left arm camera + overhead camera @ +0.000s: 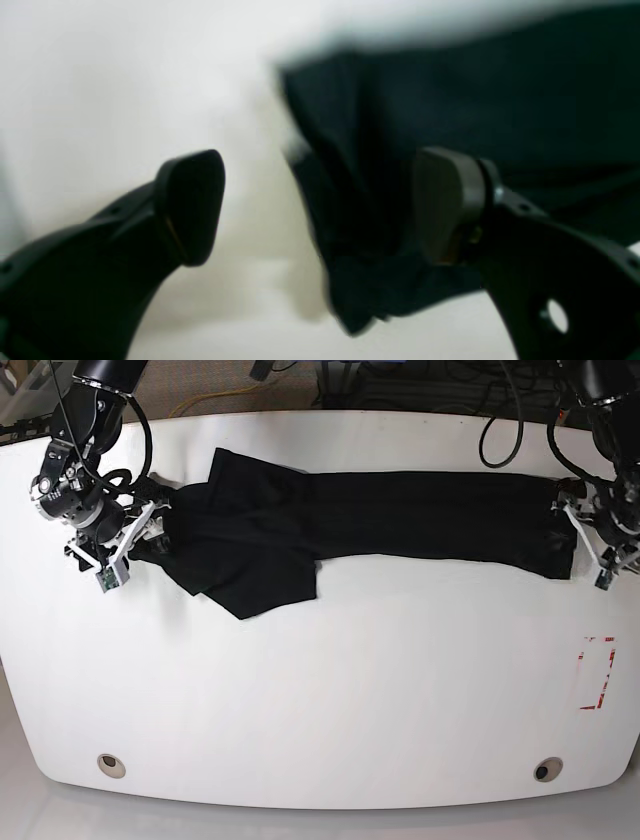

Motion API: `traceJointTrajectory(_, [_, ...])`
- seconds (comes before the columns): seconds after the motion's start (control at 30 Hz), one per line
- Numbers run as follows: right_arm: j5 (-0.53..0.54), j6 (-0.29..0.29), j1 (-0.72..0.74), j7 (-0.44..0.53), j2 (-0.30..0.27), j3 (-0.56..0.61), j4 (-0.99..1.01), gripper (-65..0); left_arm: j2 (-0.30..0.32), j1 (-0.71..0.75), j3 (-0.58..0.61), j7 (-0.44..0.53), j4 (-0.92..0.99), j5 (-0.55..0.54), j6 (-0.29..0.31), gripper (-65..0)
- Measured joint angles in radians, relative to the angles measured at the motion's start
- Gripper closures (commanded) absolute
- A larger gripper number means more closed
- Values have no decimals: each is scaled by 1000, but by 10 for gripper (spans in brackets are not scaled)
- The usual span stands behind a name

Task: Fold the T-shirt properly
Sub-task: 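Release and regrasp the folded shirt edge with both grippers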

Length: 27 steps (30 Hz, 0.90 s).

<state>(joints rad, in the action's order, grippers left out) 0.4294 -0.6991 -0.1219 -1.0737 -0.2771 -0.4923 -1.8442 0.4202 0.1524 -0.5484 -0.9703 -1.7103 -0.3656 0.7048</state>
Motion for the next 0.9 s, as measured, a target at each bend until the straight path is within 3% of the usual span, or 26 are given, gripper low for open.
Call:
traceJointTrajectory(0.17, [0, -1, 85, -130, 3, -19, -45, -490, 30, 0, -73, -129, -81, -127, -11, -542])
traceJointTrajectory(0.27, [1, -1, 149, -174, 8, -18, -37, -491, 25, -5, -48, -143, -98, -211, -7, -542])
traceJointTrajectory(0.5, [0, 0, 297, -237, 50, -10, 121, -490, -8, -25, 124, -137, -28, -205, -6, -540])
traceJointTrajectory(0.7, [-14, 0, 326, -235, -1, -23, 253, -490, -7, -27, 153, -98, 84, -125, -7, -540])
traceJointTrajectory(0.9, [-16, 3, 361, -178, 0, 22, 388, -491, -2, -12, 149, -6, 143, -76, -7, -540])
